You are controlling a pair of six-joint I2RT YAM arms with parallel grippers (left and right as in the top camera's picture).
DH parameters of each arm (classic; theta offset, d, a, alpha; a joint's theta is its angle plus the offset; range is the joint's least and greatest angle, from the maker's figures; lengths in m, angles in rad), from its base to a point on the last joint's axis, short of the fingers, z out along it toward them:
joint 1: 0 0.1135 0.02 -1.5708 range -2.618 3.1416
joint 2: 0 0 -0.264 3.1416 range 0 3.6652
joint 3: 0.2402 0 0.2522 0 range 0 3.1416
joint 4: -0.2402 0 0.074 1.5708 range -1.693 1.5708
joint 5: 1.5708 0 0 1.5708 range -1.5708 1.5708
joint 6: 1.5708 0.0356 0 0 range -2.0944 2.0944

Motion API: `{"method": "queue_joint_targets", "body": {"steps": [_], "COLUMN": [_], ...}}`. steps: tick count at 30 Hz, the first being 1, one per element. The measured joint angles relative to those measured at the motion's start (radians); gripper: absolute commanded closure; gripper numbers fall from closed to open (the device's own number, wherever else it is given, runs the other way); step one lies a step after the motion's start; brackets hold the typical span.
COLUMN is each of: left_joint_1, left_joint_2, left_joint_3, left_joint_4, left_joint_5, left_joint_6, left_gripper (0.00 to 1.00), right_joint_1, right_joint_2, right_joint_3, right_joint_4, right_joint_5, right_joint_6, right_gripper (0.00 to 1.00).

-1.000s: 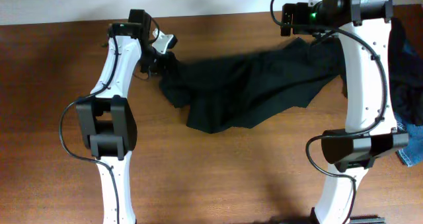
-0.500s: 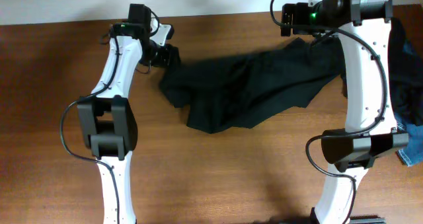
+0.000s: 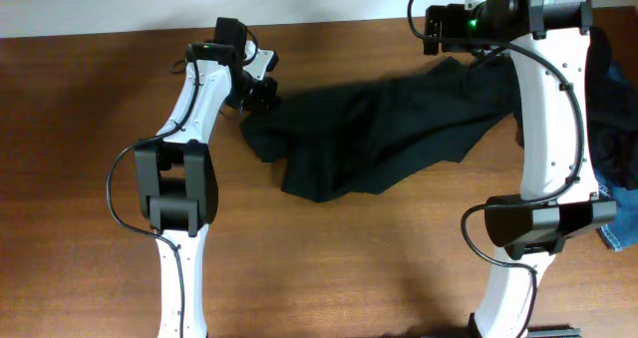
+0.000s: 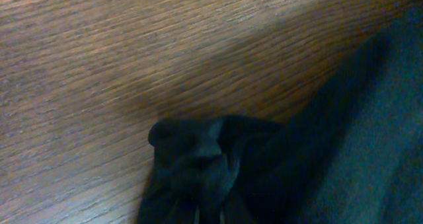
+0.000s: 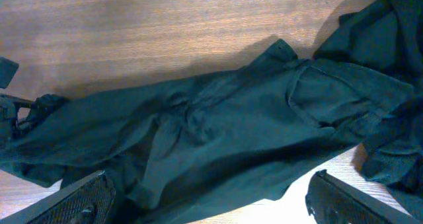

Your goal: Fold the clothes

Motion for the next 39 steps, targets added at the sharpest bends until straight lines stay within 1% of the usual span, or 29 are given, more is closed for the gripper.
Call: {"method": "queue_joint_targets", "body": {"steps": [3,7,12,13,14,15,16,17,18,20,21,22,23,24,27,28,32,33,36,38,39], "left_joint_1": [0.002,0.009,0.024,0.026,0.027,0.029,0.029,0.029,0.029,0.026,0.025,0.024,0.021,0.019,0.006,0.003,0.007,0.01,0.012,0.012,0.012], "left_joint_2": [0.0,0.008,0.016,0.016,0.016,0.016,0.016,0.016,0.016,0.016,0.016,0.016,0.016,0.016,0.016,0.016,0.016,0.016,0.016,0.016,0.016], "left_joint_3": [0.017,0.116,0.328,0.364,0.391,0.414,0.425,0.431,0.432,0.432,0.432,0.432,0.432,0.432,0.432,0.433,0.434,0.434,0.435,0.435,0.435], "left_joint_4": [-0.019,-0.068,-0.099,-0.098,-0.098,-0.095,-0.094,-0.095,-0.095,-0.102,-0.102,-0.103,-0.104,-0.109,-0.133,-0.163,-0.294,-0.346,-0.482,-0.575,-0.594], "left_joint_5": [-0.003,-0.052,-0.24,-0.278,-0.313,-0.348,-0.375,-0.404,-0.428,-0.483,-0.505,-0.521,-0.536,-0.547,-0.56,-0.549,-0.406,-0.343,-0.279,-0.25,-0.241], "left_joint_6": [0.0,0.0,0.002,0.004,0.004,0.005,0.006,0.011,0.02,0.037,0.042,0.048,0.056,0.061,0.067,0.064,0.054,0.052,0.051,0.051,0.048], "left_gripper": [0.99,0.99,0.99,0.96,0.91,0.82,0.78,0.65,0.5,0.25,0.15,0.13,0.06,0.03,0.02,0.02,0.02,0.02,0.03,0.05,0.07], "right_joint_1": [0.0,0.0,0.0,0.0,0.0,0.0,0.0,0.0,0.0,0.0,0.0,0.0,0.0,0.0,0.0,0.0,0.0,0.0,0.0,0.0,0.0], "right_joint_2": [0.0,0.0,0.0,0.0,0.0,0.0,0.0,0.0,0.0,0.0,0.0,0.0,0.0,0.0,0.0,0.0,0.002,0.002,0.016,0.041,0.048], "right_joint_3": [0.0,0.0,0.0,0.0,0.0,0.0,0.0,0.0,0.0,0.0,0.0,0.0,0.0,0.0,0.0,0.0,0.0,0.0,0.001,0.001,0.001], "right_joint_4": [-0.002,-0.008,-0.008,-0.008,-0.008,-0.008,-0.008,-0.008,-0.008,-0.008,-0.008,-0.008,-0.008,-0.009,-0.03,-0.043,-0.082,-0.087,-0.106,-0.109,-0.109], "right_joint_5": [0.0,0.0,0.0,0.0,0.0,0.0,0.0,0.0,0.0,0.0,0.0,0.0,0.0,0.0,0.0,0.0,0.0,0.0,0.0,0.0,0.0], "right_joint_6": [-0.003,-0.003,-0.006,-0.006,-0.006,-0.008,-0.009,-0.009,-0.009,-0.009,-0.01,-0.01,-0.009,-0.01,-0.013,-0.019,-0.025,-0.025,-0.026,-0.025,-0.026], "right_gripper": [0.01,0.01,0.01,0.01,0.01,0.01,0.01,0.01,0.02,0.01,0.01,0.01,0.01,0.01,0.01,0.01,0.01,0.01,0.01,0.01,0.01]}}
